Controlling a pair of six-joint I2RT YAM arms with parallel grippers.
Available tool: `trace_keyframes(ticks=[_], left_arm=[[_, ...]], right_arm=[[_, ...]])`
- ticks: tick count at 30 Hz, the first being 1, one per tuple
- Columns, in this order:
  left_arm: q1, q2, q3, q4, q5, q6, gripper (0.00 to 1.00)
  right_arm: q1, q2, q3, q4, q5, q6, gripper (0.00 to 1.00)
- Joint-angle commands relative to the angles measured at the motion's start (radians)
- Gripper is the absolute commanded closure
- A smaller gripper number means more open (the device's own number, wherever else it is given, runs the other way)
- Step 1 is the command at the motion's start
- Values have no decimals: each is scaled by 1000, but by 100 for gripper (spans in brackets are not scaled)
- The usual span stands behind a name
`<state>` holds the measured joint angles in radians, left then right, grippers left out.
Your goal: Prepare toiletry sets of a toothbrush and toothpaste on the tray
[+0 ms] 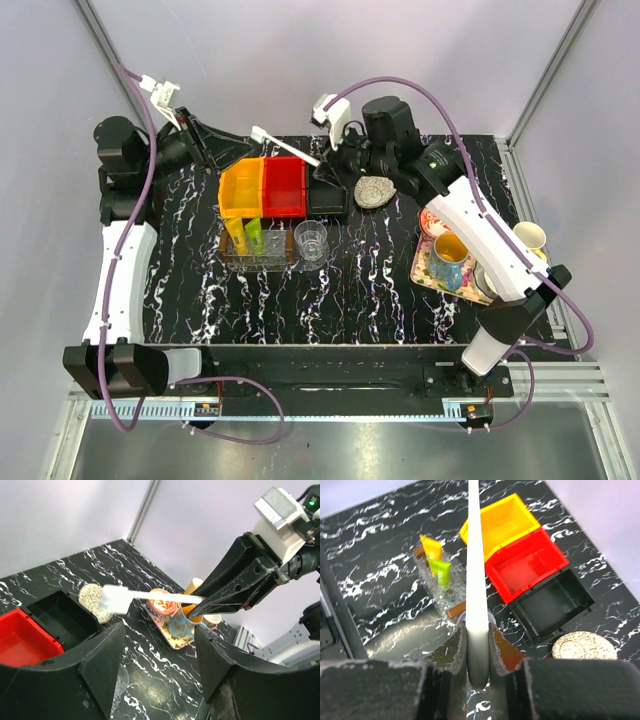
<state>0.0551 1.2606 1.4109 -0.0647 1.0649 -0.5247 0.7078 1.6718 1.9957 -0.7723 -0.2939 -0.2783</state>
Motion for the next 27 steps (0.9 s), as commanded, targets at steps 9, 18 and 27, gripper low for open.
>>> trace_keyframes(ticks=[9, 18, 27], left_arm=[[-10, -63, -107, 365, -149, -322, 37], [-155, -44, -222, 610, -278, -428, 38], [-179, -20, -299, 842, -332, -527, 37]], right_arm=[[-31, 80, 232, 77, -11, 200, 100], [-30, 180, 373, 96, -240, 303, 100], [-30, 229, 403, 116, -340, 364, 100]])
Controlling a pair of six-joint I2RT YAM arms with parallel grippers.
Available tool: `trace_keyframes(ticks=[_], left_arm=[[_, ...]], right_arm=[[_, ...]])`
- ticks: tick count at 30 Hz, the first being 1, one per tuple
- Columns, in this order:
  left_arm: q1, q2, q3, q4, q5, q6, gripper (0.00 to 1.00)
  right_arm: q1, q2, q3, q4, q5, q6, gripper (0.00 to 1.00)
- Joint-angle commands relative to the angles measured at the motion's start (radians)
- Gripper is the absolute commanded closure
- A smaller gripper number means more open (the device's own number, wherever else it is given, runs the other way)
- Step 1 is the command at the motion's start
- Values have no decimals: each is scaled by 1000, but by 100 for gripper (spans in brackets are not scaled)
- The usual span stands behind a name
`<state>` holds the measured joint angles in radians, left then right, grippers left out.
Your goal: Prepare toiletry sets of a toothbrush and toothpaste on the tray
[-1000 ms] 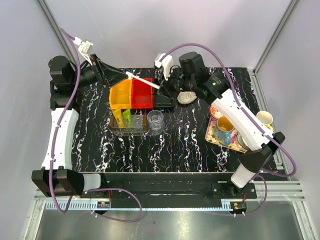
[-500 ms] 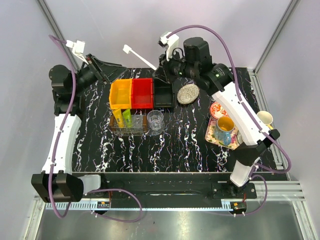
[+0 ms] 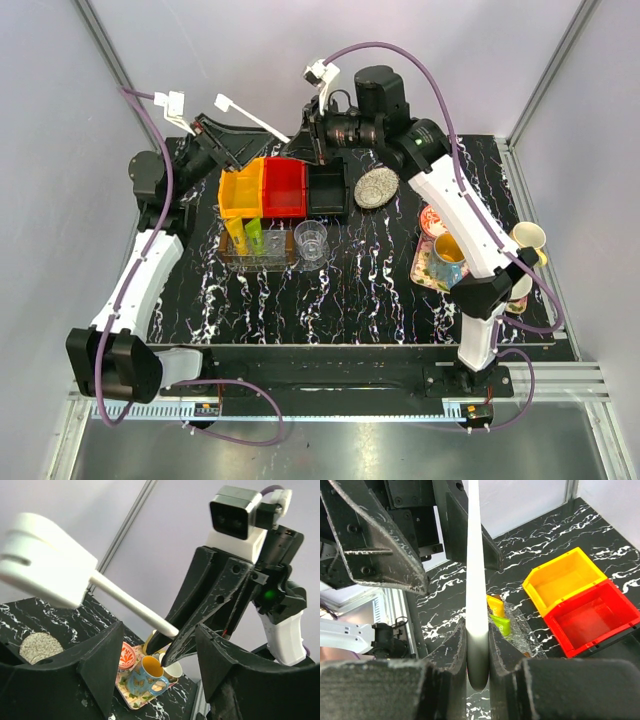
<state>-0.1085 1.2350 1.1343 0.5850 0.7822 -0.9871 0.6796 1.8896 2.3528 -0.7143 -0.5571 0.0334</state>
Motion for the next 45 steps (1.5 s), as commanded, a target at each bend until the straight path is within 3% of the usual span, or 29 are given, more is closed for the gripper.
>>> trace_keyframes(ticks=[1, 11, 15, 23, 31, 34, 45], left_arm=[[-19, 7, -30, 211, -54, -70, 37], [-53, 12, -142, 430, -90, -119, 38], [-59, 11, -168, 495, -106, -136, 46], [-59, 20, -183, 536, -116, -150, 57], [-63, 24, -182, 538, -113, -148, 59], [-66, 26, -185, 542, -112, -145, 64], [-68, 32, -168, 530, -90, -136, 96]], right_arm=[[-2, 17, 46, 61, -92, 54, 100], [-2, 32, 53, 79, -156, 76, 100], [-2, 39, 53, 84, -170, 80, 100], [-2, 34, 33, 95, -190, 88, 100], [-2, 34, 26, 98, -196, 92, 100], [-2, 32, 26, 101, -198, 92, 100], [-2, 25, -32, 110, -199, 103, 97]])
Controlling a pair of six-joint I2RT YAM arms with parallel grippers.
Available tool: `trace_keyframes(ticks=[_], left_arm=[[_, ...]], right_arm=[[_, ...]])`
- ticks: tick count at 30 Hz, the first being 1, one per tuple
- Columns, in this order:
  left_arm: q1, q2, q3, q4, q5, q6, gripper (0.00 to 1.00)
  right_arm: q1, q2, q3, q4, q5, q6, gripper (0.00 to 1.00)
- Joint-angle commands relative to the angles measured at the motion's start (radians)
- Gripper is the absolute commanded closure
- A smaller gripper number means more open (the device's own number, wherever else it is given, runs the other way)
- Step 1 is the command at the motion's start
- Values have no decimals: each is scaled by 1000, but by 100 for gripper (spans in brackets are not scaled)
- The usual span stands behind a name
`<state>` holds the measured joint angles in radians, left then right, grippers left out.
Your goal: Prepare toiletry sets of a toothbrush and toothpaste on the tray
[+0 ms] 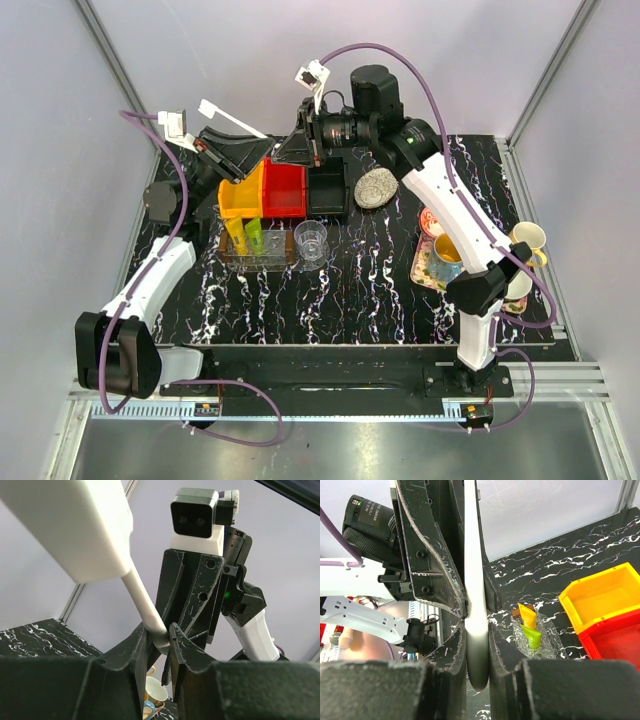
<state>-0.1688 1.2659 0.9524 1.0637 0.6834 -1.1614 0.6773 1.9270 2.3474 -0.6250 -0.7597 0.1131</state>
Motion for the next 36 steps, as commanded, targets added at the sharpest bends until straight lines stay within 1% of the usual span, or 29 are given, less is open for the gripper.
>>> trace_keyframes(ticks=[1, 3, 4, 6, 7, 8, 9, 10, 11, 12, 13, 14, 16, 17, 20, 24, 25, 29, 36], left_arm=[[-8, 1, 19, 41, 13, 46, 100], [-8, -3, 20, -2, 24, 78, 100], [-8, -11, 22, -31, 27, 92, 100], [-6, -16, 23, -63, 47, 141, 100], [-5, -26, 31, -117, 57, 166, 100], [-3, -31, 35, -146, 65, 225, 100], [-5, -39, 39, -183, 85, 264, 100], [-1, -45, 57, -291, 94, 310, 100], [-1, -56, 71, -359, 100, 409, 100], [-1, -59, 84, -423, 103, 458, 100], [-1, -63, 107, -532, 105, 506, 100], [-1, -68, 117, -577, 102, 590, 100], [-1, -72, 137, -695, 93, 666, 100], [-1, -76, 140, -723, 90, 724, 100], [-1, -77, 157, -838, 81, 822, 100], [-3, -63, 193, -981, 152, 936, 100], [-3, -57, 218, -1051, 169, 981, 100], [-6, -42, 241, -1156, 238, 1048, 100], [-47, -37, 263, -1255, 242, 1112, 100]], right_arm=[[1, -13, -30, 16, 5, 17, 93], [1, -19, -40, 10, 11, 10, 84], [1, -22, -45, -1, 14, 4, 74], [1, -39, -63, -15, 39, -24, 62], [1, -45, -72, -25, 46, -35, 57], [1, -58, -80, -31, 57, -58, 50], [1, -69, -98, -36, 75, -70, 47], [1, -78, -108, -42, 86, -90, 44], [1, -101, -120, -45, 105, -101, 38], [1, -111, -140, -47, 112, -107, 36], [1, -120, -149, -51, 120, -136, 35], [1, -141, -167, -53, 137, -144, 33], [1, -160, -181, -58, 149, -167, 31], [1, -174, -192, -59, 161, -174, 31], [1, -195, -198, -65, 183, -196, 30], [2, -197, -186, -68, 194, -211, 30], [2, -197, -181, -68, 194, -214, 31], [5, -174, -155, -68, 195, -216, 33], [25, -120, -106, -70, 201, -224, 35]])
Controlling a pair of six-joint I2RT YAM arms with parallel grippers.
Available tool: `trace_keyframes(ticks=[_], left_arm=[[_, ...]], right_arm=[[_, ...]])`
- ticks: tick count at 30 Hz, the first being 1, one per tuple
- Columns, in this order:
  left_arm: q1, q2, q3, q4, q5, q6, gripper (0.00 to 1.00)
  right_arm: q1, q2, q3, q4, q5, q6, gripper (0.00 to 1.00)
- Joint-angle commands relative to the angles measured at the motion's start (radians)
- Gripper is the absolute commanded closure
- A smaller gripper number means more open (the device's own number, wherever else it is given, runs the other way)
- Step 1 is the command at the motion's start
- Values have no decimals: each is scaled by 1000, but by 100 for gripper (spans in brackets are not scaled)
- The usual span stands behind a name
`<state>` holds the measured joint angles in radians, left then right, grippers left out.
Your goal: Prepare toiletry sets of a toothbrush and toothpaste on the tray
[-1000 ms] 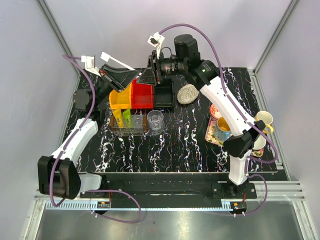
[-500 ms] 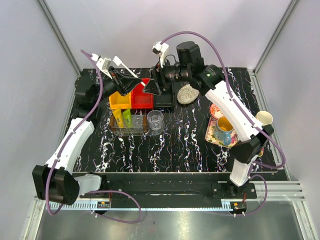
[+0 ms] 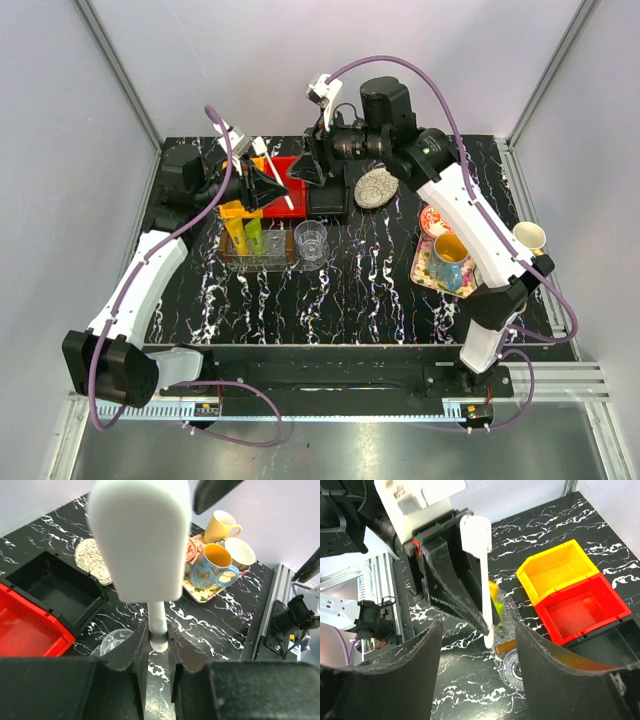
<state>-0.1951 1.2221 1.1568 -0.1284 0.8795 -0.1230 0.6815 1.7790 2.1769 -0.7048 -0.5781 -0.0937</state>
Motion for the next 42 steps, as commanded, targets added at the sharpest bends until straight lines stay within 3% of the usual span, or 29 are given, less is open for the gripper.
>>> trace_keyframes(ticks=[1, 18, 42], left_arm=[[-24, 8, 60, -76, 45, 78, 100], [-67, 19, 60, -99, 62, 91, 100], [-79, 30, 70, -117, 30, 108, 100]], right_arm=[[24, 33, 72, 8, 18, -18, 36], [36, 122, 132, 1, 0, -8, 46], [56, 154, 127, -2, -12, 8, 84]])
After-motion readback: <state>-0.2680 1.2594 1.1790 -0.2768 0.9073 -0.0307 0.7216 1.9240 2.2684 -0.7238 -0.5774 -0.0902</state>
